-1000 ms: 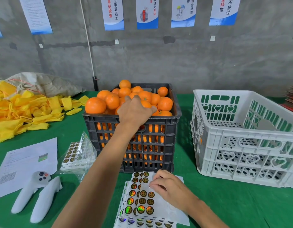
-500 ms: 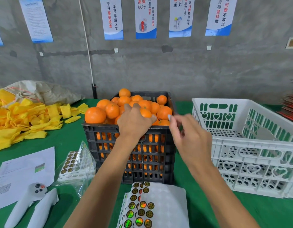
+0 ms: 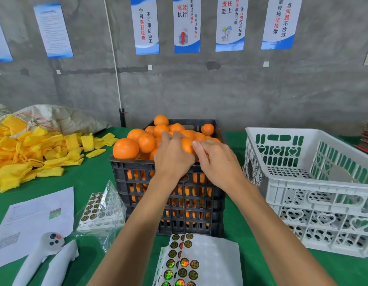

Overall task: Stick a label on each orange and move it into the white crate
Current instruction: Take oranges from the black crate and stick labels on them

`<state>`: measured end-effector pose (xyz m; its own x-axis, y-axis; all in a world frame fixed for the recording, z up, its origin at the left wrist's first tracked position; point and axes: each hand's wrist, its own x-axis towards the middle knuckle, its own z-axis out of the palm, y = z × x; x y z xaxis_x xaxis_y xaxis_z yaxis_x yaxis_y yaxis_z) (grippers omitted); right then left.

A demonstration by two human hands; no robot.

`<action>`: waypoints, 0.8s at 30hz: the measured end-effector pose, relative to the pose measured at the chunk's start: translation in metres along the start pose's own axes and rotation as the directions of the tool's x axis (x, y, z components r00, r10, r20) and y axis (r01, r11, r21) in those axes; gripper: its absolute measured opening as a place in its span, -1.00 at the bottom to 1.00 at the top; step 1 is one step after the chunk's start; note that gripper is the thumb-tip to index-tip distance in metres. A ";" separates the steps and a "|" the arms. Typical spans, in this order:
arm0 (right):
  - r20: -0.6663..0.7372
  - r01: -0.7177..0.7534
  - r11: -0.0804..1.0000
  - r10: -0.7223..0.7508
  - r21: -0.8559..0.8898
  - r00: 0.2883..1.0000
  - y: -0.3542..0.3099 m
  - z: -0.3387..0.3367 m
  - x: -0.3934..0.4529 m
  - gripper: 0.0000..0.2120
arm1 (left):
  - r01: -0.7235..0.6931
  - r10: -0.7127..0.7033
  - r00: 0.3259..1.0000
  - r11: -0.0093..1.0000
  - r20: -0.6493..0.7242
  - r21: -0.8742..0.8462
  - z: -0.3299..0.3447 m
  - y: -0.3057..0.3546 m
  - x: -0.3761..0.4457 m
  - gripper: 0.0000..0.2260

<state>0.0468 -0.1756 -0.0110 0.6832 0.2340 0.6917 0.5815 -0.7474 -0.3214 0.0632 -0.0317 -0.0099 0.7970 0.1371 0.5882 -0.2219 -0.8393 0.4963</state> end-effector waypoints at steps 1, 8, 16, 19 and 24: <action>0.015 -0.027 0.999 0.027 0.027 1.000 -0.003 0.001 -0.002 -0.62 | -0.032 0.032 0.999 0.999 -0.005 -0.008 0.001 0.000 0.000 -0.56; -0.081 -0.272 0.962 0.272 0.011 0.959 -0.001 -0.008 0.007 -0.46 | -0.251 0.349 0.915 0.885 0.202 -0.392 -0.006 -0.004 0.005 -0.38; -0.223 -0.406 0.790 0.339 -0.459 0.914 0.055 -0.050 -0.007 -0.49 | -0.035 -0.149 0.965 0.740 0.214 0.672 -0.047 -0.019 0.042 -0.53; -0.232 -0.492 0.721 0.436 -0.488 0.869 0.079 -0.061 -0.019 -0.55 | 0.009 -0.315 0.904 0.689 0.288 0.725 -0.047 -0.021 0.049 -0.42; -0.227 -0.518 0.727 0.468 -0.451 0.854 0.100 -0.062 -0.034 -0.58 | 0.112 -0.267 0.945 0.805 0.187 0.582 -0.047 -0.027 0.063 -0.62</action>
<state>0.0542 -0.2970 -0.0267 0.7556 -0.2913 0.5867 -0.1308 -0.9447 -0.3006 0.0927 0.0242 0.0439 0.9179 0.2551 0.3040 0.2377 -0.9668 0.0938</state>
